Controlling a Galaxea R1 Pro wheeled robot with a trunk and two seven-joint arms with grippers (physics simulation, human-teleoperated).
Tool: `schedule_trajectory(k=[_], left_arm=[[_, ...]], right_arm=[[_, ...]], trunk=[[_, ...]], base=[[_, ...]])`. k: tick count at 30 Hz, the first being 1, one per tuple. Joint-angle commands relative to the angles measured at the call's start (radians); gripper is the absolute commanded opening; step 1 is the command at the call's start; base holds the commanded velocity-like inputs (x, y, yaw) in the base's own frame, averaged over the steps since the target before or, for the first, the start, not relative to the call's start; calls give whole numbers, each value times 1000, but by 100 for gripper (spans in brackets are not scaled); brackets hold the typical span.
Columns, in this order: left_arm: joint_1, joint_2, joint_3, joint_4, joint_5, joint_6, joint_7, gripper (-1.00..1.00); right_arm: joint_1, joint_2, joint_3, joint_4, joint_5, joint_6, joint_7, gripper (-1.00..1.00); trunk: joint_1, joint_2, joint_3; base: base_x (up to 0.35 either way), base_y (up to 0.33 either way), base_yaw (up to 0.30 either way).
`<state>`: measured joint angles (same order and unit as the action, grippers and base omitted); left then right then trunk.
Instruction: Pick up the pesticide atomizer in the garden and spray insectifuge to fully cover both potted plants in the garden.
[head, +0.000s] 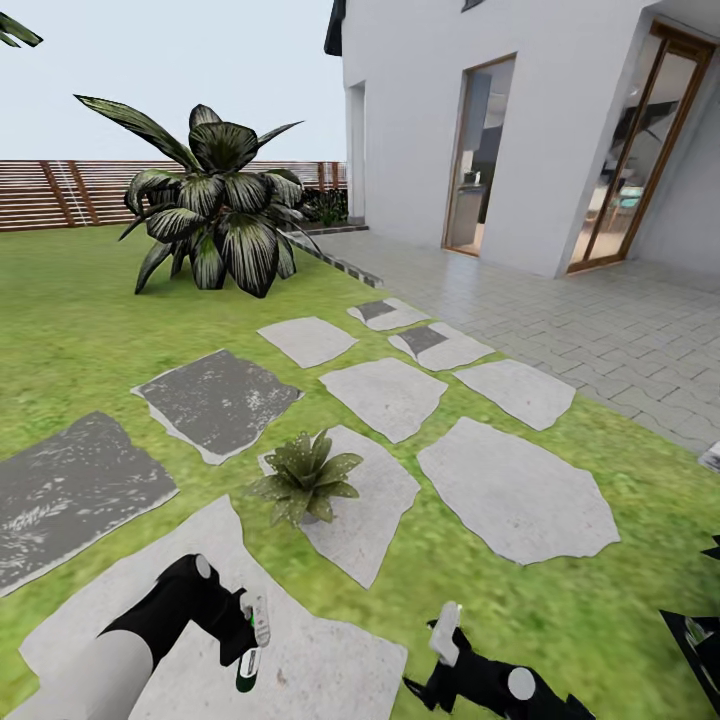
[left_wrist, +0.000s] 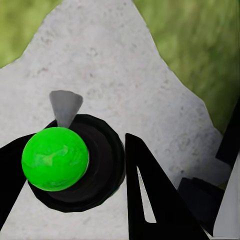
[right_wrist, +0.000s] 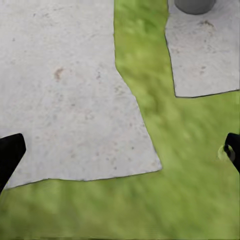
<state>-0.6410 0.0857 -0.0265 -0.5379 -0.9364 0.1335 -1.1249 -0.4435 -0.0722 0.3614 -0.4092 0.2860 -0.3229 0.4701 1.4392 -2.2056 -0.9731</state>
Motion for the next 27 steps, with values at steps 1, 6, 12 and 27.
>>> schedule_trajectory(k=[1, 6, 12, 27], left_arm=[[0, 0, -4, -1, 0, 10, -4, -100], [0, -5, -12, 1, -2, 8, -4, -100], [0, -12, -80, -1, -11, 9, -4, -100], [0, -45, -87, 89, -60, 6, 107, -100]], right_arm=[[-1, 1, 0, -14, 11, 22, 20, 100], [-3, 7, 6, -89, 11, 112, 60, -100], [-3, 48, 11, -112, 15, 116, 183, -100], [-3, 171, 15, -150, 123, 116, 194, -100]], trunk=[[0, 0, -1], [0, 0, -1], [0, 0, -1], [0, 0, -1]], base=[[0, 0, 0], [0, 0, 0], [0, 0, 0], [0, 0, 0]])
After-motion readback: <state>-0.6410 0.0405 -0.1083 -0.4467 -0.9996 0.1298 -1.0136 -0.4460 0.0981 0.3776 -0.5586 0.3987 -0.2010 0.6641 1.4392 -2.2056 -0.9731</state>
